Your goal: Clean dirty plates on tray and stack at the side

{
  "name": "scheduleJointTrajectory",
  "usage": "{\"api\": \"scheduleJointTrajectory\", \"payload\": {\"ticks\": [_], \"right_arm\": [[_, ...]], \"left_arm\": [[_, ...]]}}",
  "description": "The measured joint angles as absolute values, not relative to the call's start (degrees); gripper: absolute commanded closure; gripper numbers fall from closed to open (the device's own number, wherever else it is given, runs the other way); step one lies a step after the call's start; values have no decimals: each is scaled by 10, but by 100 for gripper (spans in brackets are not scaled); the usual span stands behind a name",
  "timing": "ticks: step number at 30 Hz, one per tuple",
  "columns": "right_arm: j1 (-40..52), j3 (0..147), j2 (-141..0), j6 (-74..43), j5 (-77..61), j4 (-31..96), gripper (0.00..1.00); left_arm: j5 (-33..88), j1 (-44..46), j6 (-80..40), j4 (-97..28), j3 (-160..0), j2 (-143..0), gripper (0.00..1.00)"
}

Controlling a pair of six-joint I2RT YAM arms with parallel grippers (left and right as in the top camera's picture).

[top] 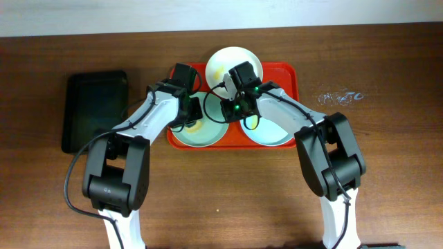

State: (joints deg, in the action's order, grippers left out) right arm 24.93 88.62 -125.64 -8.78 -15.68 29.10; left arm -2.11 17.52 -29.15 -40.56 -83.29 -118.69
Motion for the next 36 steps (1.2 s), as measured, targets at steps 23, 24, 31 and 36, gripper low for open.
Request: {"api": "scheduleJointTrajectory", "payload": {"ticks": [23, 24, 31, 36], "right_arm": [[252, 886, -1256, -88, -163, 291, 91], [252, 886, -1256, -88, -163, 291, 92], [252, 901, -1256, -85, -157, 321, 96], [295, 1006, -1216, -70, 58, 470, 96]], "left_arm": [[-90, 176, -298, -519, -880, -1205, 100], [-109, 168, -298, -524, -880, -1200, 100], [-129, 156, -298, -532, -879, -1057, 100], [-179, 85, -298, -598, -879, -990, 100]]}}
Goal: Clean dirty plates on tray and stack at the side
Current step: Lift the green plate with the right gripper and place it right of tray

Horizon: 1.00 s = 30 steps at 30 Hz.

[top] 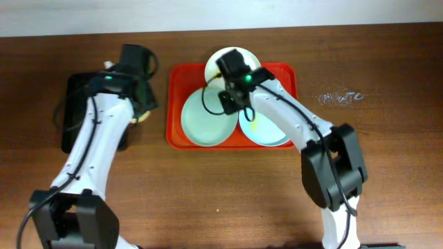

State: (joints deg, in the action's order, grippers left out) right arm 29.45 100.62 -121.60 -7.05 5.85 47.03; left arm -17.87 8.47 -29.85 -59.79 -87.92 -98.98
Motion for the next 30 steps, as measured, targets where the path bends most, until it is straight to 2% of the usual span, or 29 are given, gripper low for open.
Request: {"api": "scheduleJointTrajectory", "payload": {"ticks": [5, 9, 13, 17, 19, 21, 25, 27, 30], "right_arm": [[410, 1115, -1207, 34, 397, 522, 96], [492, 1121, -1207, 204, 655, 420, 96], [502, 1121, -1207, 279, 729, 409, 96], [499, 1121, -1207, 271, 721, 415, 96], [495, 1124, -1206, 205, 646, 496, 96], [483, 1111, -1206, 162, 559, 521, 96], [481, 1112, -1202, 146, 734, 505, 96], [471, 1118, -1194, 119, 662, 531, 96], [388, 1119, -1191, 48, 366, 573, 96]], "left_arm": [[-180, 36, -298, -608, -879, -990, 100], [-173, 35, -298, -621, -879, -990, 100], [-173, 35, -298, -624, -879, -990, 100], [-172, 35, -298, -624, -879, -990, 100], [-171, 35, -298, -624, -879, -990, 100], [-170, 35, -298, -624, -879, -990, 100], [-163, 35, -298, -624, -879, -990, 100], [-163, 35, -298, -624, -879, -990, 100], [-161, 35, -298, -623, -879, -990, 100]]}}
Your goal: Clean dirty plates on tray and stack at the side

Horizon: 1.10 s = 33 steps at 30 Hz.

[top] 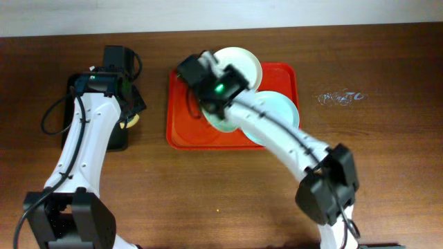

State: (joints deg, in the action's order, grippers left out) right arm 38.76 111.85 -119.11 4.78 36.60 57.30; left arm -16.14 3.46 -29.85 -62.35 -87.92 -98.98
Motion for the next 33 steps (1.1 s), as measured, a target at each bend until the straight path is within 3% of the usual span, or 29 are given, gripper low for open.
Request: {"api": "scheduleJointTrajectory", "payload": {"ticks": [4, 6, 8, 11, 15, 16, 17, 19, 20, 21, 26, 31, 33], "right_arm": [[166, 1118, -1191, -32, 44, 588, 96], [71, 1116, -1191, -43, -38, 600, 96], [-57, 1100, -1191, -50, -74, 595, 96], [-176, 1048, -1192, -58, -87, 536, 96], [-266, 897, -1192, -60, -90, 357, 94], [-267, 870, -1193, -60, -90, 335, 79], [-263, 842, -1193, -60, -94, 288, 44], [-250, 833, -1193, -60, -96, 269, 29], [-238, 840, -1193, -59, -97, 276, 8], [-229, 855, -1193, -60, -99, 300, 1], [-176, 1047, -1149, -74, -101, 383, 1], [-9, 1065, -1191, -91, -122, 343, 1], [51, 1063, -1267, -138, -117, 310, 14]], "left_arm": [[-161, 35, -298, -623, -879, -990, 100], [-161, 35, -298, -623, -879, -990, 100], [-157, 35, -298, -623, -879, -990, 100], [-148, 35, -298, -623, -879, -990, 100], [-143, 35, -298, -623, -879, -990, 100], [-143, 35, -298, -623, -879, -990, 100], [-143, 35, -298, -623, -879, -990, 100], [-143, 36, -298, -620, -879, -990, 100], [-143, 36, -298, -619, -879, -990, 100], [-143, 36, -298, -619, -879, -990, 100], [-141, 36, -298, -617, -879, -990, 100], [-139, 36, -298, -618, -877, -990, 100], [-139, 36, -298, -617, -876, -990, 100]]}}
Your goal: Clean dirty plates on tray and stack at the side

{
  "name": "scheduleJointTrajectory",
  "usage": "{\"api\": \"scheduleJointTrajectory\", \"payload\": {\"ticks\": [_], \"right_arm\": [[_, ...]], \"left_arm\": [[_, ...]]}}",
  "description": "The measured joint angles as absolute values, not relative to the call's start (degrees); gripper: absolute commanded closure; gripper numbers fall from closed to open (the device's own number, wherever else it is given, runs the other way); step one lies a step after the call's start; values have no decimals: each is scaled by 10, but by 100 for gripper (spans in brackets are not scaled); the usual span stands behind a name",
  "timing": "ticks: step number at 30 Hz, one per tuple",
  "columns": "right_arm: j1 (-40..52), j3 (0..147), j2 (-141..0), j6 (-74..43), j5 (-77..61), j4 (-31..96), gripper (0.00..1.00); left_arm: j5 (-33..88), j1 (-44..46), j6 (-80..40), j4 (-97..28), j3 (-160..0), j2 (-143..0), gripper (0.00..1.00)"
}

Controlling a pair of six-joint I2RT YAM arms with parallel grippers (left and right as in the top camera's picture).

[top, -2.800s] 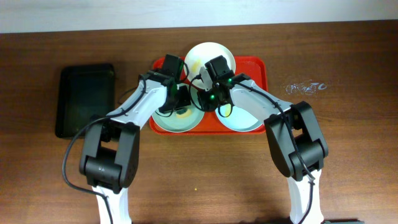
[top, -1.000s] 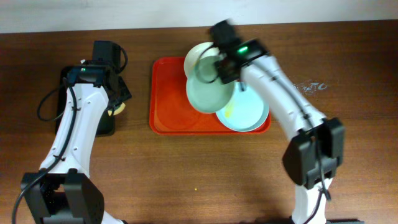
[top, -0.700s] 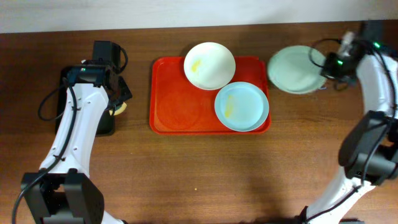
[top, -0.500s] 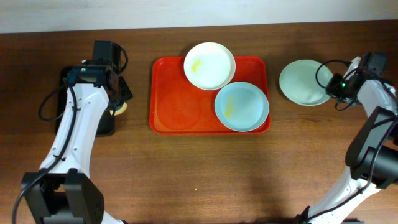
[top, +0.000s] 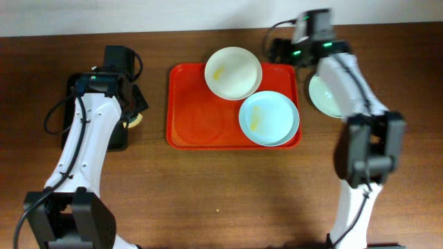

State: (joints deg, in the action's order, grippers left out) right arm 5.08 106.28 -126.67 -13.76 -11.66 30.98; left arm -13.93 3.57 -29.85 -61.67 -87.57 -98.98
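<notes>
A red tray holds a white plate at its back and a light blue plate at its front right, each with a yellow smear. On the table right of the tray lies a pale green plate, partly under my right arm. My right gripper hovers by the tray's back right corner; its jaws are too dark to read. My left gripper hangs at the right edge of the black bin, shut on a yellow scrap.
White scuff marks on the brown table lie right of the pale green plate. The tray's left half is bare red. The table's back edge runs just behind the tray and both wrists.
My right arm has gone from over the tray's left half to the back right. The pale green plate it held there now lies on the table right of the tray. The left arm has not moved.
Both grippers were over the pale green plate on the tray's front left, which bore a yellow scrap. Then my left gripper was by the black bin with the scrap, and the right one at the plate. The right then held the plate over the tray; now it lies beside the tray.
</notes>
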Motion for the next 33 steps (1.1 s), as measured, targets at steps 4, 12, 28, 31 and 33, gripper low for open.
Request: {"api": "scheduleJointTrajectory", "payload": {"ticks": [4, 12, 28, 31, 33], "right_arm": [[112, 1057, -1350, -210, -97, 294, 50], [160, 1057, -1351, -267, -62, 295, 96], [247, 1068, -1345, -129, -101, 448, 58], [248, 1070, -1345, -121, -131, 465, 72], [248, 1069, -1344, -120, -138, 482, 87]], "left_arm": [[-139, 36, -298, -617, -875, -990, 100], [-139, 36, -298, -617, -875, -990, 100], [-139, 36, -298, -612, -874, -990, 100], [-139, 37, -298, -608, -874, -992, 100], [-135, 40, -298, -606, -874, -996, 100]]}}
